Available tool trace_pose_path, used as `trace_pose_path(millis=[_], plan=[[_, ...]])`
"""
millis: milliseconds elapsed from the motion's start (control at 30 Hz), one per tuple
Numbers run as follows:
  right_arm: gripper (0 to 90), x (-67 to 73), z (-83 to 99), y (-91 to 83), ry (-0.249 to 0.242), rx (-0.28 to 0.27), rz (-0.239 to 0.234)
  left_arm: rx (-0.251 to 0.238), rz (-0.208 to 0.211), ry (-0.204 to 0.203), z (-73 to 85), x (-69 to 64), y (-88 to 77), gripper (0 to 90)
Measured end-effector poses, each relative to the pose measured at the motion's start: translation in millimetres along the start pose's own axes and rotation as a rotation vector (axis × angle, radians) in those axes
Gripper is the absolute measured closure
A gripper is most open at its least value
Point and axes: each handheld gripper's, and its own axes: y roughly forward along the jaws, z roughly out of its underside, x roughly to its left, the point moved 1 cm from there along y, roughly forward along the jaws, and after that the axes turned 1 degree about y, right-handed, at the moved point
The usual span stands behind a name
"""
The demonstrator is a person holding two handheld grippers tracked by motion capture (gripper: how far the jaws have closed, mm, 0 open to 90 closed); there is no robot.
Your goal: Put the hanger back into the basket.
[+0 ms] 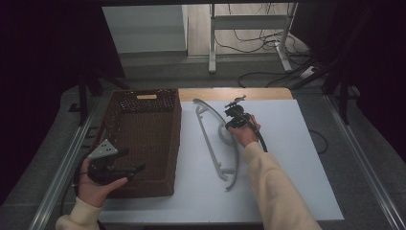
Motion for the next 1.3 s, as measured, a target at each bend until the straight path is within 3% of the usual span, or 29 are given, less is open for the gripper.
trace_pose_path(millis=[467, 933, 1200, 1300], plan=[[81.4, -13.7, -5.4, -39.8, 0.02, -0.113, -0.104, -0.003, -0.002, 0.0, -0.8, 0.2, -0.6, 18.1], [81.6, -26.5, -3.0, -92.2, 0.026, -0.234, -0.194, 0.001, -0.002, -0.001, -1.1, -0.6, 1.3, 18.1], [81.7, -26.8, -4.9, -120.6, -0.003, -0.314, -0.237, 0.001, -0.004, 0.0, -1.5, -0.6, 0.8, 18.1], [81.7, -27.0, -4.0, -134.9, -0.008, -0.346, -0.273, -0.001, -0.003, 0.0, -1.7, -0.6, 0.3, 18.1]])
